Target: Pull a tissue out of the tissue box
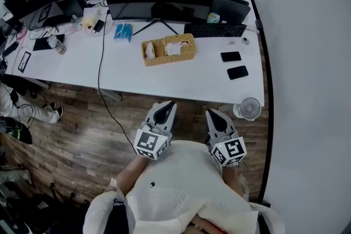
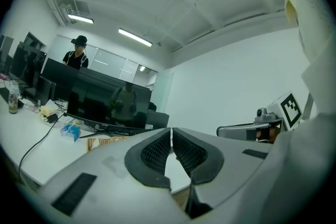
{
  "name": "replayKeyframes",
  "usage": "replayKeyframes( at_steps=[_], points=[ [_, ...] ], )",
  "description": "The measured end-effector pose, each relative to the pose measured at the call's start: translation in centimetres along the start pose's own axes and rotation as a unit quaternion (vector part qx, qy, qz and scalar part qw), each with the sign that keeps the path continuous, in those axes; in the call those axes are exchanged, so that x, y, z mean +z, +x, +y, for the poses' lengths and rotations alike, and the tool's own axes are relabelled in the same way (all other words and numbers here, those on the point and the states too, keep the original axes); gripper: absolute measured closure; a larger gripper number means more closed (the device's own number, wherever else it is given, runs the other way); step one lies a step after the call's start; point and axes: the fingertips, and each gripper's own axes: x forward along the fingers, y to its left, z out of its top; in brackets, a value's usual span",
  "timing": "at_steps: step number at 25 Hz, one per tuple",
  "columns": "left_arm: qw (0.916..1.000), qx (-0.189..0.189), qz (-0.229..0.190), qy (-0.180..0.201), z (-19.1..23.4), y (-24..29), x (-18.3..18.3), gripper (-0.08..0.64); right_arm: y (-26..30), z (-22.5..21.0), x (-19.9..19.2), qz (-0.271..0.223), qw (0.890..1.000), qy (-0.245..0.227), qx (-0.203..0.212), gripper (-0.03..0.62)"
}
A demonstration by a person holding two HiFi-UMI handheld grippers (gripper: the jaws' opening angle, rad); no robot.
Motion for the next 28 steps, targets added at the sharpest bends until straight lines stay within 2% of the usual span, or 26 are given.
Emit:
replayKeyframes(
  at_steps=[8, 17, 28],
  points=[
    [0.9999, 0.009, 0.005, -0.007, 5.2, 3.3, 1.0, 0.538, 5.6, -1.6, 1.4, 0.011, 1.0, -0.006, 0.005, 0.591],
    [0.9998, -0.012, 0.008, 0.016, 9.3, 7.8, 3.5, 0.537, 11.1, -3.7, 4.2, 0.005, 1.0, -0.001, -0.003, 0.591],
    [0.9986, -0.043, 0.018, 0.024, 15.6, 13.0, 5.3, 0.538, 18.5, -5.7, 6.6, 0.001, 1.0, 0.001, -0.026, 0.591]
  ],
)
